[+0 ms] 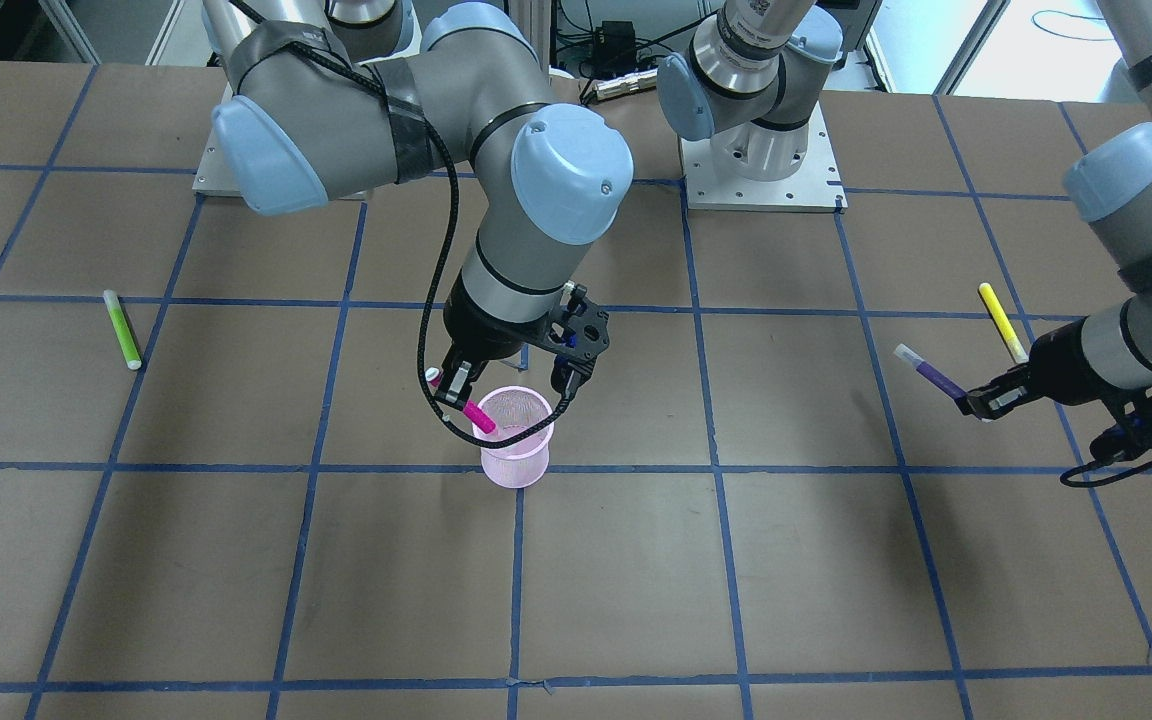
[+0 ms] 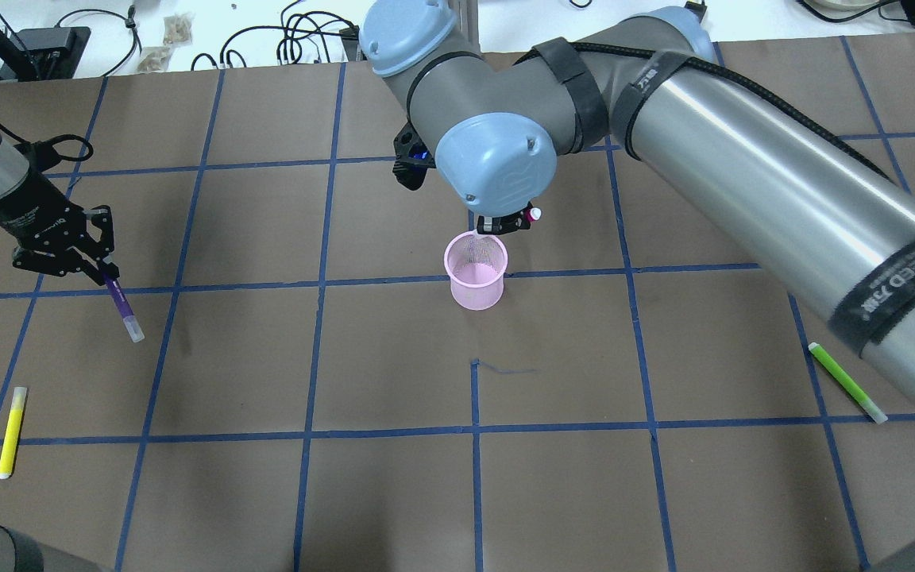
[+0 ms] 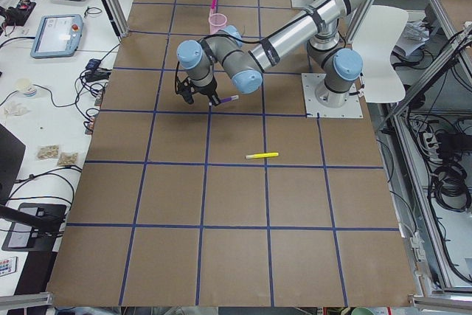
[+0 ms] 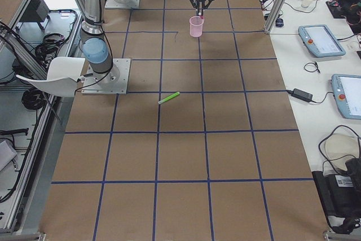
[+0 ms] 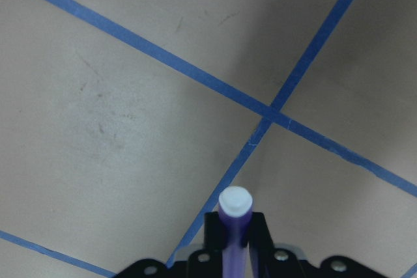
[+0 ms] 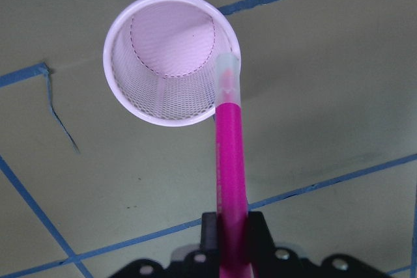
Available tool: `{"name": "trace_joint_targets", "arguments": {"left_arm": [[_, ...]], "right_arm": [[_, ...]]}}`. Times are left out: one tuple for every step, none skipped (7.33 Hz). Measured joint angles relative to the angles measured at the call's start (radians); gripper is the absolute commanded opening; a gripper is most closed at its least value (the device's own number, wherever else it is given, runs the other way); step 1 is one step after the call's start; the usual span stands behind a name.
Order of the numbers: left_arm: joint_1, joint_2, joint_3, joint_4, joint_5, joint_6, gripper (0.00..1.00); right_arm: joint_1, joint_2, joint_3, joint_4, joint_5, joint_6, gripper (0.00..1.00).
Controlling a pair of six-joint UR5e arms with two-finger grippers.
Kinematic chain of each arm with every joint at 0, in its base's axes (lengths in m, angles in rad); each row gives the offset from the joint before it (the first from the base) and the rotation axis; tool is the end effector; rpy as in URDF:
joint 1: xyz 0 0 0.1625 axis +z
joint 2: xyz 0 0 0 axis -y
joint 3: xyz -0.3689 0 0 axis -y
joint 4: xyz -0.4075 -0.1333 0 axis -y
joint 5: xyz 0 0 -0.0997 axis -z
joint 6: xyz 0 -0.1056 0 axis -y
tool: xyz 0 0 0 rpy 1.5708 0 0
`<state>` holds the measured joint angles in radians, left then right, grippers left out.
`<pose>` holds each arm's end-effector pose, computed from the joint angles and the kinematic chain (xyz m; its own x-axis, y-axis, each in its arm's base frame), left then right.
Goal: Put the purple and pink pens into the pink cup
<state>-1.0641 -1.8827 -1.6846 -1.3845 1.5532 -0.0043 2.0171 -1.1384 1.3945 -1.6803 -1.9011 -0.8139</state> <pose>0.1517 -0.5519 0.2191 -0.8702 -0.4925 0.0161 -0.4752 0.8473 0.2372 0.3625 -0.5281 0.2808 -0.2615 -0.9584 0.1141 -0.8987 0.2849 0.3335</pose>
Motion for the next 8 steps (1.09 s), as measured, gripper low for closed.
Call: {"name": "trace_joint_targets", "arguments": {"left_arm": [[-0.003,0.001,0.0,0.001,0.0,-0.001,0.0],[-0.006,0.004,0.0,0.002,-0.001,-0.002,0.0],[-0.016,0.012,0.0,0.007,0.0,-0.006,0.0],[-0.036,0.025,0.0,0.017,0.001,-0.016,0.0],[-0.055,0.039,0.0,0.026,0.002,-0.03,0.0],[-0.069,0.053,0.0,0.033,0.001,-0.042,0.0],[-0.08,0.07,0.0,0.047,-0.002,-0.055,0.0],[-0.099,0.086,0.0,0.073,-0.006,-0.068,0.0]], "right_arm": [[0.006,0.023,-0.009,0.016,0.001,-0.003,0.12],[0.008,0.044,-0.02,0.026,0.004,-0.009,0.42],[0.009,0.057,-0.029,0.029,0.006,-0.013,0.99],[0.009,0.066,-0.033,0.029,0.008,-0.013,1.0],[0.007,0.067,-0.036,0.029,0.009,-0.013,1.0],[-0.004,0.05,-0.042,0.03,0.008,-0.013,1.0],[-0.037,0.002,-0.053,0.03,0.008,-0.009,1.0],[-0.092,-0.06,-0.059,0.031,0.01,-0.003,1.0]]}}
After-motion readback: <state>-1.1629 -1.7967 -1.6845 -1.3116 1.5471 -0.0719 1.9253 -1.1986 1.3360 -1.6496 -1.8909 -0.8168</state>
